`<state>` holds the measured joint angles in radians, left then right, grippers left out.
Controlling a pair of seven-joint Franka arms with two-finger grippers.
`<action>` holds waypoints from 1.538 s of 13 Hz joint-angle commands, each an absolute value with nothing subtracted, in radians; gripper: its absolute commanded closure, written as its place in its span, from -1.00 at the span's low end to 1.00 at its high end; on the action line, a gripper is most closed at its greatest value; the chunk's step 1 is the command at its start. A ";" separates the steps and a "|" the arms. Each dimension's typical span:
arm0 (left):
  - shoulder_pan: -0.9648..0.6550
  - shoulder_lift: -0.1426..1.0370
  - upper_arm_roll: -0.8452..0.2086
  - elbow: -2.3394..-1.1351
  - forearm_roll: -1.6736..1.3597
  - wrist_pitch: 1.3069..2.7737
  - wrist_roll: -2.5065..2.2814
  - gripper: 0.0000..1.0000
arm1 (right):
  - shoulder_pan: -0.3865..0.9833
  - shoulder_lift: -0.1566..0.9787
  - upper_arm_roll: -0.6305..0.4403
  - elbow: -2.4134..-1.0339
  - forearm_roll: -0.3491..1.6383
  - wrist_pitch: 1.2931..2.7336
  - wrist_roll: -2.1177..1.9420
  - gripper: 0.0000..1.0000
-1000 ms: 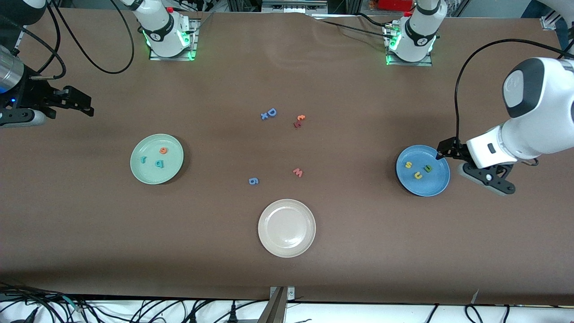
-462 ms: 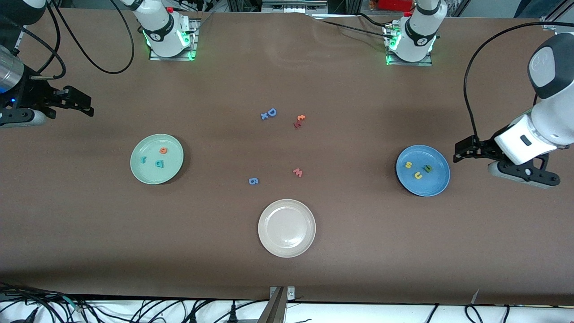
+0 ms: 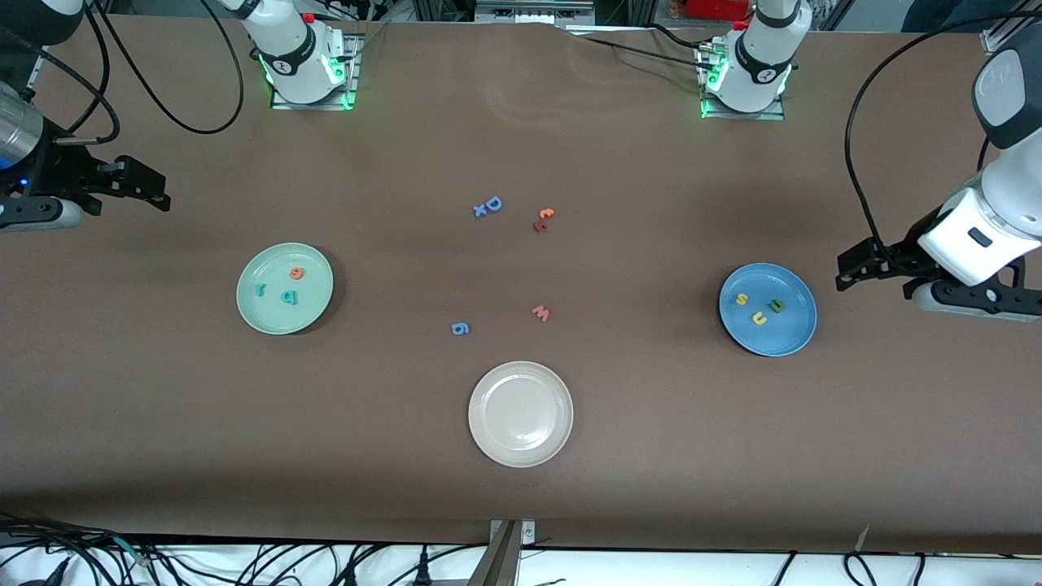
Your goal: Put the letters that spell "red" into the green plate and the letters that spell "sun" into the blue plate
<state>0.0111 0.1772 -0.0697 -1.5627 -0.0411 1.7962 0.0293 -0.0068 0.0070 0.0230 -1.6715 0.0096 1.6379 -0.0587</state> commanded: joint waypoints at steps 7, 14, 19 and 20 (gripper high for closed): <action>0.095 0.049 -0.129 -1.698 -0.064 1.789 0.009 -1.00 | 0.002 0.011 0.012 -1.652 0.029 1.626 -0.078 -1.00; 0.097 0.063 -0.124 -1.681 -0.064 1.789 0.009 -1.00 | 0.002 0.012 0.012 -1.652 0.031 1.629 -0.078 -1.00; 0.097 0.055 -0.126 -1.672 -0.064 1.789 0.008 -1.00 | 0.002 0.012 0.012 -1.652 0.029 1.629 -0.080 -1.00; 0.097 0.051 -0.129 -1.663 -0.064 1.786 0.006 -1.00 | 0.002 0.012 0.012 -1.652 0.029 1.629 -0.080 -1.00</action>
